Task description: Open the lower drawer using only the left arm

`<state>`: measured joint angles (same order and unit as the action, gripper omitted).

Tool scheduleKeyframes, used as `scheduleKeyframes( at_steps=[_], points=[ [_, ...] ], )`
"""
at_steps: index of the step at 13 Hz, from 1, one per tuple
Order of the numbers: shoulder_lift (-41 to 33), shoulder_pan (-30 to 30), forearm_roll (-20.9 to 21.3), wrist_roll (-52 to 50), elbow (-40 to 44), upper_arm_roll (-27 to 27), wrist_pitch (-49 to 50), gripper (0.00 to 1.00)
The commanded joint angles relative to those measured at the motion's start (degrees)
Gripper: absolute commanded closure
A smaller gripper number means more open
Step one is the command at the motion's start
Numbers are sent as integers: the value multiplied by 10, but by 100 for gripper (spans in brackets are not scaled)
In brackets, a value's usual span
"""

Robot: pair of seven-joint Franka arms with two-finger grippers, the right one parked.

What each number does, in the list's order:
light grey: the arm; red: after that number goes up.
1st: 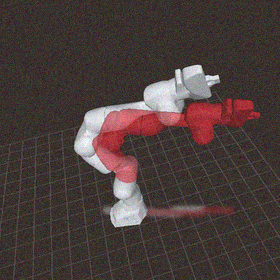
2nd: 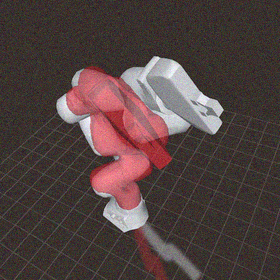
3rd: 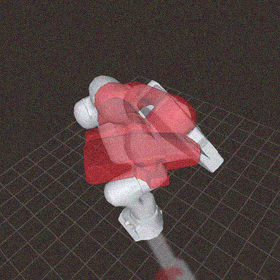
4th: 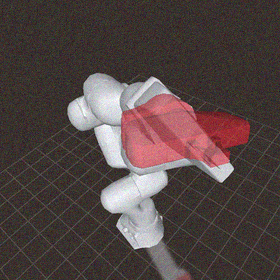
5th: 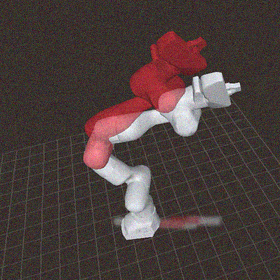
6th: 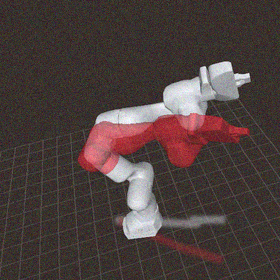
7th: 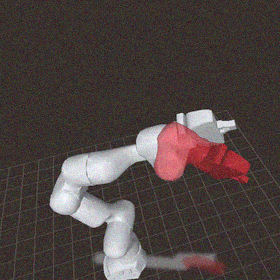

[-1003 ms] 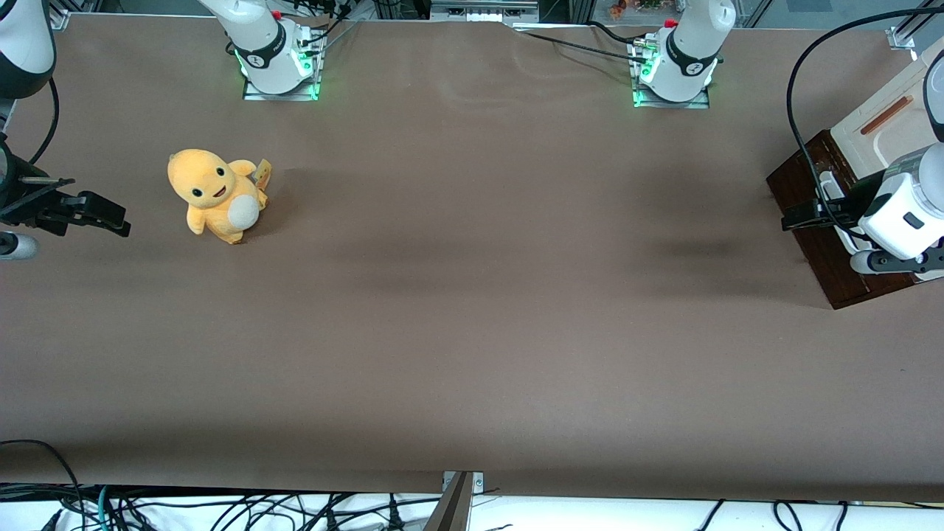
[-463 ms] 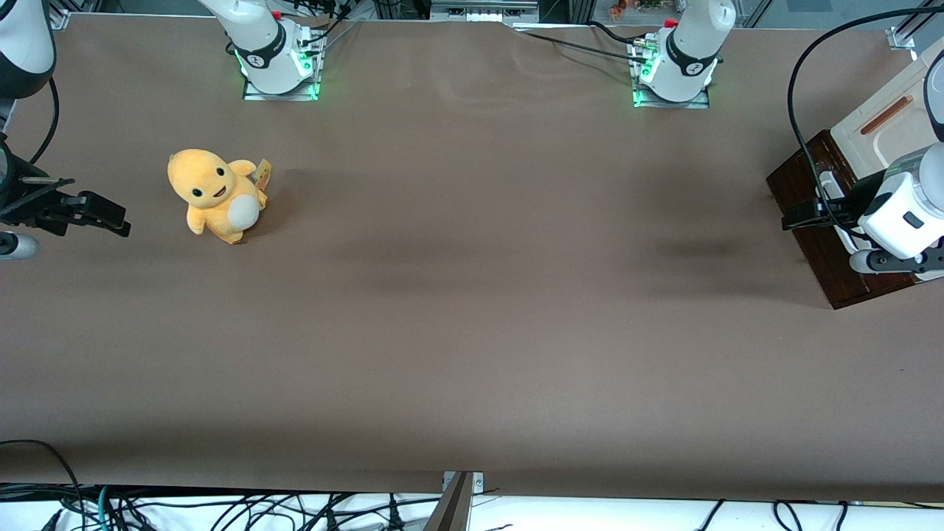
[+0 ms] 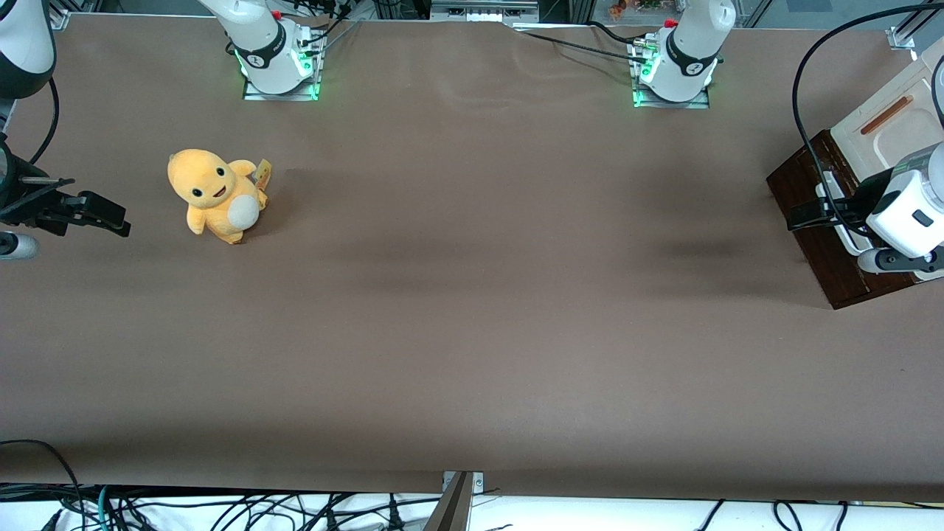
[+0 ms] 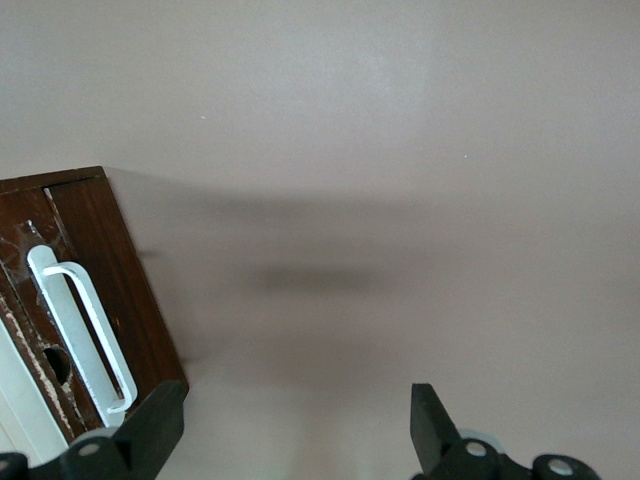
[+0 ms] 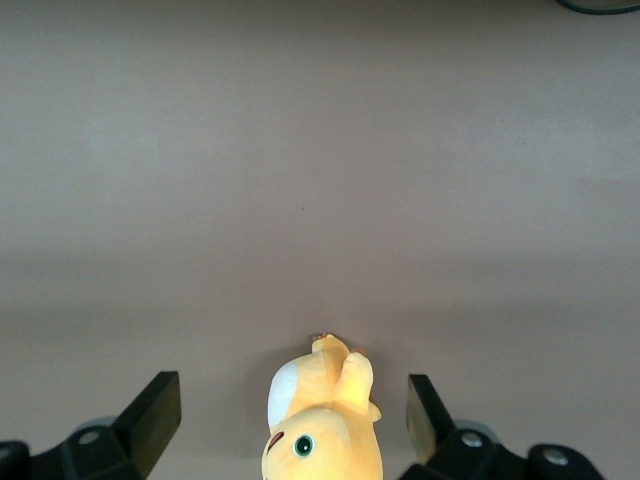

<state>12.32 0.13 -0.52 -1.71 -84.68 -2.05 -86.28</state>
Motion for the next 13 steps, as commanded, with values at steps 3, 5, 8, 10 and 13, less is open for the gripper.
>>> scheduleKeyframes(
  at_steps=[3,5,8,10,13],
  points=[
    [-3,-1,-7,7,8,-1,9,0],
    [-3,-2,-10,14,8,-1,9,0],
    [-3,6,1,4,7,2,10,0],
    [-2,16,39,0,6,10,12,0],
    [2,36,67,-59,5,18,23,0]
  ],
)
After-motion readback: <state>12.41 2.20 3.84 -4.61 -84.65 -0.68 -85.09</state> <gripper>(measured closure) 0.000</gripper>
